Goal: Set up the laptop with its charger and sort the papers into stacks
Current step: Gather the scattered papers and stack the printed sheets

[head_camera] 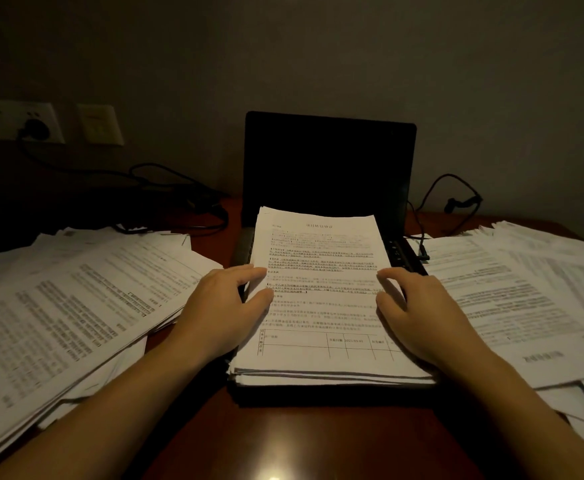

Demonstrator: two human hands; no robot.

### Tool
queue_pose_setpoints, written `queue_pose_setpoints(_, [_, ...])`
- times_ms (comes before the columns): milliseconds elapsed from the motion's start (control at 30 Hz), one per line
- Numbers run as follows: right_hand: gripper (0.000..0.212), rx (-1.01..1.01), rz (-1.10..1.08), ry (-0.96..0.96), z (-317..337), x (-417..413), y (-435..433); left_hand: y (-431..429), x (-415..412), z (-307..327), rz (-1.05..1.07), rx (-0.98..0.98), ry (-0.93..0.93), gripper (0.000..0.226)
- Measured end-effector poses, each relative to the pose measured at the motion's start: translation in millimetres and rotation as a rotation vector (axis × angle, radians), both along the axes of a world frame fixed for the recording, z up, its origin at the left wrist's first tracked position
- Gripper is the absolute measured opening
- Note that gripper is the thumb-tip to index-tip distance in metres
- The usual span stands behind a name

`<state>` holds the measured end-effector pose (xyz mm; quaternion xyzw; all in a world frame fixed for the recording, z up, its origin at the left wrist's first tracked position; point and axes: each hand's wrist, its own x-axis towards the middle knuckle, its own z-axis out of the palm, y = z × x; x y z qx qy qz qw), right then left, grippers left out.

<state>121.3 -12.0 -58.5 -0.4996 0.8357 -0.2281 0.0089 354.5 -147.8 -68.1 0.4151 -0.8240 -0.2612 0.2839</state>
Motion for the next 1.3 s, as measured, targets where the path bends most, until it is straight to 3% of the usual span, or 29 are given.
queue_pose_setpoints(100, [0.036,0.070,0.009,0.120,5.5,10.2,0.1,1.9,-1.8,2.8,-0.009,-0.002,-0.019,0.045])
queue_pose_setpoints(400, [0.053,0.358,0.001,0.278,23.2,24.2,-8.5,-4.9,-2.8,2.4,-0.004,-0.087,-0.137,0.053])
queue_pose_setpoints(567, [0.070,0.293,0.200,0.275,37.8,57.6,-33.2,-14.6,5.0,14.5,0.013,-0.115,-0.262,0.059])
queue_pose_setpoints(867, [0.039,0.215,0.493,0.370,31.3,140.1,-108.3,-80.2,110.4,22.7,0.181,0.008,-0.533,0.070])
queue_pose_setpoints(1000, [0.045,0.222,0.604,0.323,23.7,180.9,-134.7,-103.5,171.5,16.2,0.365,0.067,-0.611,0.078])
queue_pose_setpoints(1167, [0.050,0.325,0.622,0.298,15.4,204.7,-158.0,-93.7,208.8,-1.6,0.201,0.111,-0.699,0.078])
queue_pose_setpoints(1300, [0.064,0.420,0.593,0.228,15.8,207.6,-168.9,-93.1,213.5,10.0,0.120,0.102,-0.606,0.072])
